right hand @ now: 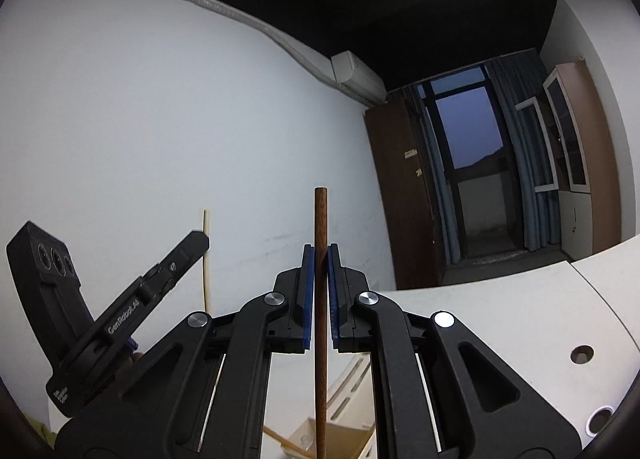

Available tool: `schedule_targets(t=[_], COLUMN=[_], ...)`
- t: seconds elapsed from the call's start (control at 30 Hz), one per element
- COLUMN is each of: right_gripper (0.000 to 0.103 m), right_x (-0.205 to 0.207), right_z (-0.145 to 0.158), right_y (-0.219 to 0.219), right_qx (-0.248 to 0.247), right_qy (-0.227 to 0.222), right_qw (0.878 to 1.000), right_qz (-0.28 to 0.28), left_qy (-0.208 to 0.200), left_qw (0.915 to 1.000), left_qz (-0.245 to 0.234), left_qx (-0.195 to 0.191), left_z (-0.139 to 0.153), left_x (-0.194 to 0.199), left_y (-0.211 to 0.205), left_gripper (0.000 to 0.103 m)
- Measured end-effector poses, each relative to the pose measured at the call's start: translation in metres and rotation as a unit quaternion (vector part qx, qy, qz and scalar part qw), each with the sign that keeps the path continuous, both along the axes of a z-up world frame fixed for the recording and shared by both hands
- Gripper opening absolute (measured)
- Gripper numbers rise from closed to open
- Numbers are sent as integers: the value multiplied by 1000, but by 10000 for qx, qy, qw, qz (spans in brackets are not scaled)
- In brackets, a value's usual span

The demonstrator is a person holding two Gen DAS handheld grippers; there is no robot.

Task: Organize utensils

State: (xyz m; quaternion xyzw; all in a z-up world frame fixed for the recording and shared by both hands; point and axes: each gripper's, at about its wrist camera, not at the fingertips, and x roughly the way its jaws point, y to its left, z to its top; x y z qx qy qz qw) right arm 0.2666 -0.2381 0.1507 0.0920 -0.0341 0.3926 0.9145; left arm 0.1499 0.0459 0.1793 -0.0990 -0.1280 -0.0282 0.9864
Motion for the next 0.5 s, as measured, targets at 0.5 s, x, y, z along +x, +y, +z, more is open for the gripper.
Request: schedule_targets(t=[0.5], right_gripper=[6], right_x=[12], right_z=[0], right_y=[-5], right_qx=[528], right_qy=[-308], right_qw=[9981], right_qz=[-25], left_qy=[-446], left_qw=[9990], left_qz=[3], left_qx=[-94], left_z=[3], left_x=[1], left_y=[0], left_gripper=[4])
